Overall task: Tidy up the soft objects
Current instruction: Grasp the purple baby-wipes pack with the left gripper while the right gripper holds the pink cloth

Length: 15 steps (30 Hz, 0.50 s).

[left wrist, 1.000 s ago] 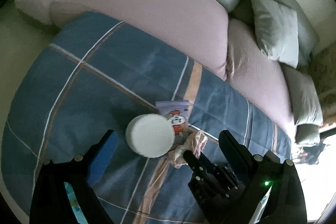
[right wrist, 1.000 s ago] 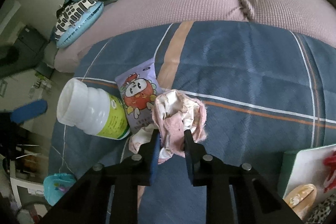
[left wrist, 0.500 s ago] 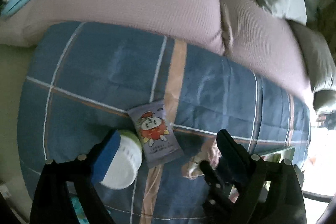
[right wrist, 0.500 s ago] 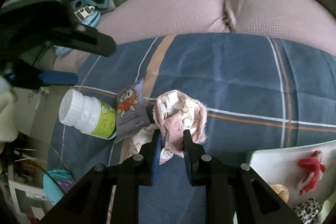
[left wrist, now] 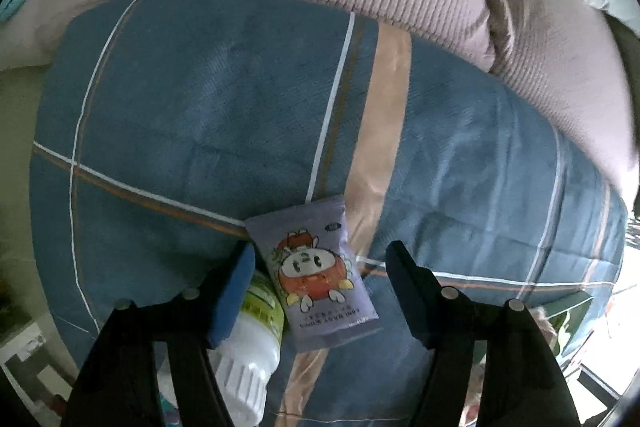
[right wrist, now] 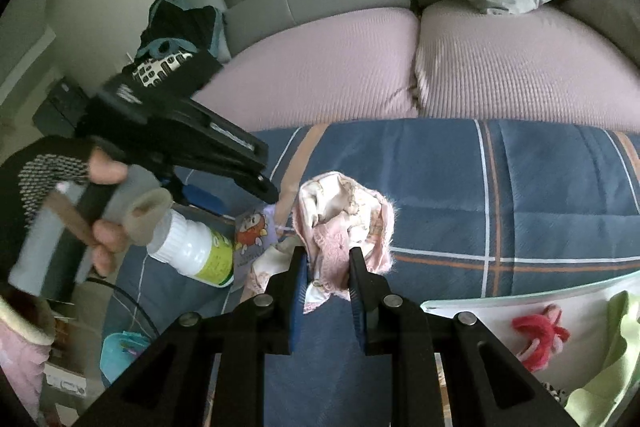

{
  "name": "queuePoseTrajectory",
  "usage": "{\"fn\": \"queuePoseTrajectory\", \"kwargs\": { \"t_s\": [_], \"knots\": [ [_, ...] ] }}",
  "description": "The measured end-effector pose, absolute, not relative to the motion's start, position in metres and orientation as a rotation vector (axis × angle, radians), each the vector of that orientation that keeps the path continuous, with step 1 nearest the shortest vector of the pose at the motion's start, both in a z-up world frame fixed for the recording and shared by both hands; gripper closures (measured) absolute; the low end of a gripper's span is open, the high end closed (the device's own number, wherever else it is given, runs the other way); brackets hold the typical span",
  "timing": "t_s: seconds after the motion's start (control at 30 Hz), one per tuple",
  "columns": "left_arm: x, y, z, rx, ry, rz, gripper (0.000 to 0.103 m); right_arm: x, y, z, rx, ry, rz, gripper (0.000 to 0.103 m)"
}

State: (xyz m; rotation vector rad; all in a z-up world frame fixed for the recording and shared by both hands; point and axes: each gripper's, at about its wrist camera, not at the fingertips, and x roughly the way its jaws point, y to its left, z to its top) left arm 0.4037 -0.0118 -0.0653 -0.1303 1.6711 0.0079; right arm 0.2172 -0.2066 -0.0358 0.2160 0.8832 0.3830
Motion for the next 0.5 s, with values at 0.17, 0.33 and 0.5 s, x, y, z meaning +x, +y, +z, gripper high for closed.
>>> {"fn": "queuePoseTrajectory", "kwargs": {
  "t_s": [0.17,0.33,0.5],
  "knots": [
    [0.415,-0.015,-0.081,-0.106,1.718,0.032,0.035,0.217,-0.212,-0.037,0.226,0.874,0.384,0.082],
    [0.425,-0.016,-0.103,-0.062,1.772,0.056,0.035,0.22,-0.218,-0.043,0.244,0.878,0.377,0.082],
    [0.421,-0.025,-0.119,0.0,1.805,0.056,0.035,0.221,-0.223,-0.047,0.255,0.879,0.374,0.082]
  ]
}}
